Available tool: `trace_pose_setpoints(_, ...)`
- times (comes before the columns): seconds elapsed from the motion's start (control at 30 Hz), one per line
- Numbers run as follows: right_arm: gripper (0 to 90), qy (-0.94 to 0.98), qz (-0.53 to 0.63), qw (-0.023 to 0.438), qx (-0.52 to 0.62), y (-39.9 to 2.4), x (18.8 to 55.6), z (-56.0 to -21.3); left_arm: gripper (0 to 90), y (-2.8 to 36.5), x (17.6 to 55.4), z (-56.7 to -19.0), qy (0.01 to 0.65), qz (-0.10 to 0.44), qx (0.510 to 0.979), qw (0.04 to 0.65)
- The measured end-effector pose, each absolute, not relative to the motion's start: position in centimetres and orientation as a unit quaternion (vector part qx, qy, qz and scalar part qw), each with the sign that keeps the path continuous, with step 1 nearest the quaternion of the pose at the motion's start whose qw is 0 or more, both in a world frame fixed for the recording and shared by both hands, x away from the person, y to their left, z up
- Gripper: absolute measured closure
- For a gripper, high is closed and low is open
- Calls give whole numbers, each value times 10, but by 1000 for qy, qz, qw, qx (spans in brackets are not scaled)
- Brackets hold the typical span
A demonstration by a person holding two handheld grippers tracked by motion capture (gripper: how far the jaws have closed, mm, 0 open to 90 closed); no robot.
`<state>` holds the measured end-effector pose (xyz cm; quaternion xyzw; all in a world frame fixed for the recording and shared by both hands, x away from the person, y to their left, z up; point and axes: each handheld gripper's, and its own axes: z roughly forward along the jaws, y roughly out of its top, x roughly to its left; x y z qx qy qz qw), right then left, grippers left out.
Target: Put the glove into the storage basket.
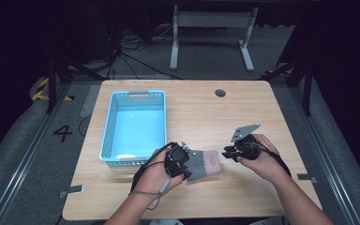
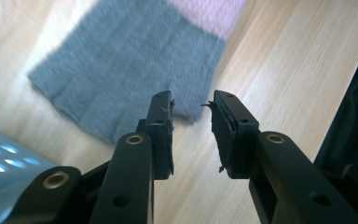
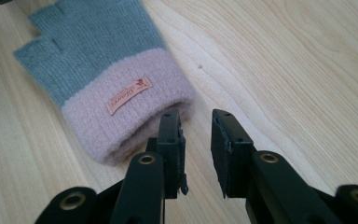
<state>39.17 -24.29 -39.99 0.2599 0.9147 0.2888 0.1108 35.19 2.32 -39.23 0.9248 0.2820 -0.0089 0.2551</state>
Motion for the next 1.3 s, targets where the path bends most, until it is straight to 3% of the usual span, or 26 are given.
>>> trace_pose_setpoints(0.3, 681, 902, 304, 103, 291, -259, 385, -388, 649, 22, 362, -384, 290, 3, 914, 284)
trace_pose_setpoints(0.93, 541, 886, 293, 80, 349, -288, 392, -384, 542, 9, 384, -387, 293, 27, 915, 277)
trace_pose_setpoints(1.3, 479, 874, 269, 83, 396, -310, 399, -387, 550, 12, 393, -393, 292, 33, 908, 299)
